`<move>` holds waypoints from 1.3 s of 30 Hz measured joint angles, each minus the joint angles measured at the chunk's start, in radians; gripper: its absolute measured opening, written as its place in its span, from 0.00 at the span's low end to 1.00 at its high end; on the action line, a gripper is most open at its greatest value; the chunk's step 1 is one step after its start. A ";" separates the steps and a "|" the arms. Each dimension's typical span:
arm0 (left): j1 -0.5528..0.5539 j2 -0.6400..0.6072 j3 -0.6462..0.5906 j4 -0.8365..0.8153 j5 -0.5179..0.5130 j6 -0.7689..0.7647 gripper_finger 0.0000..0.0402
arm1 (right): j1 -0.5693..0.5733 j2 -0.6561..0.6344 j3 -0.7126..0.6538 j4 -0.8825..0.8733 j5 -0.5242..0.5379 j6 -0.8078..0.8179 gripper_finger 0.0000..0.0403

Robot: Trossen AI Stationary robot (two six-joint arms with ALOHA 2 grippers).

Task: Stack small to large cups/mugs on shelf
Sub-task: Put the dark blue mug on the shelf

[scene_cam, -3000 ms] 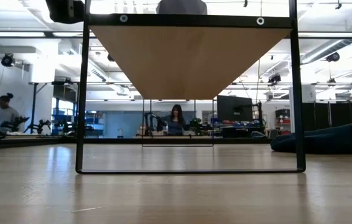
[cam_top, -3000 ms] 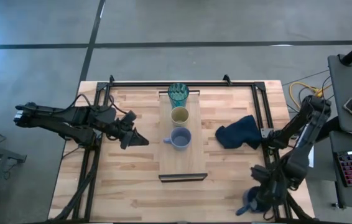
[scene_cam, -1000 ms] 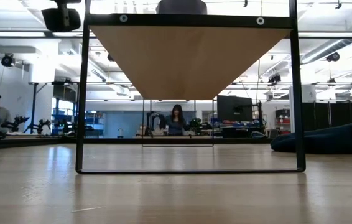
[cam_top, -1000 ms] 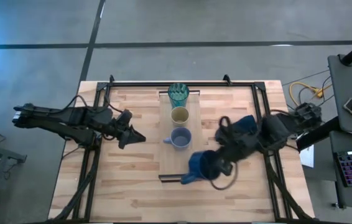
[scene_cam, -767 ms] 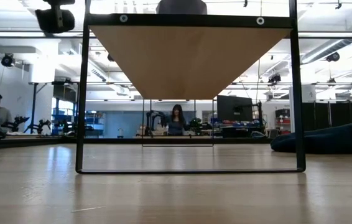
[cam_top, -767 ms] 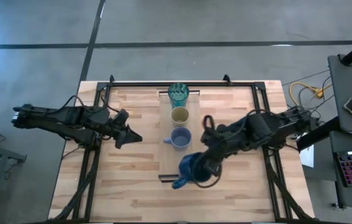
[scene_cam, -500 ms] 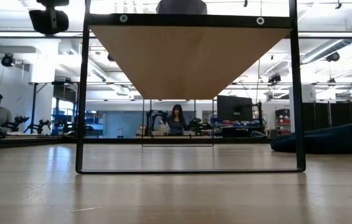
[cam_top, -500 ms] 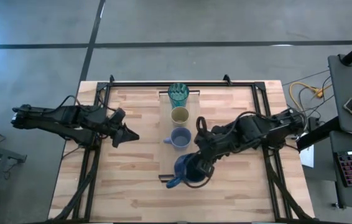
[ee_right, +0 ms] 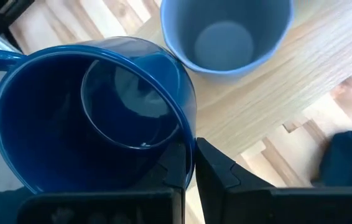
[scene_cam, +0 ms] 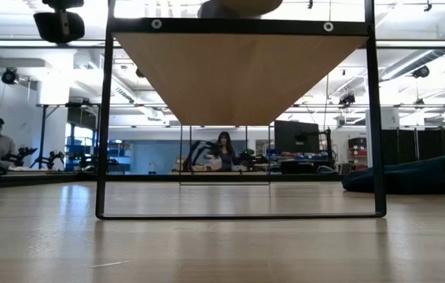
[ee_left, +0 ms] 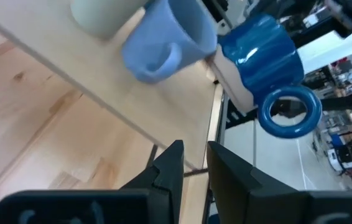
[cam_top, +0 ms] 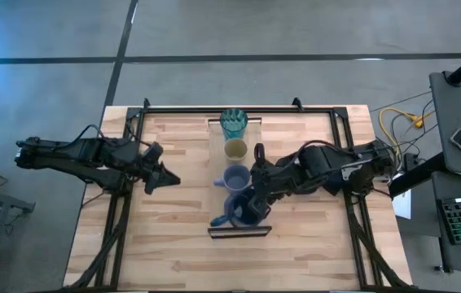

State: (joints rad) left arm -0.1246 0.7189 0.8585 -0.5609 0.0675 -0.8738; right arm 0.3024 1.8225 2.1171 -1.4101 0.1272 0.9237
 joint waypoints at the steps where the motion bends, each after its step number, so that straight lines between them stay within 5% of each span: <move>1: 0.000 -0.001 0.000 -0.010 0.003 0.000 0.14 | -0.004 0.003 0.000 0.000 -0.002 0.000 0.03; 39: 0.000 -0.017 -0.001 -0.078 0.008 0.026 0.14 | -0.083 0.056 -0.027 -0.037 -0.105 0.040 0.03</move>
State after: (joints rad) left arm -0.1249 0.7021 0.8577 -0.6388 0.0753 -0.8478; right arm 0.2195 1.8790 2.0902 -1.4469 0.0224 0.9638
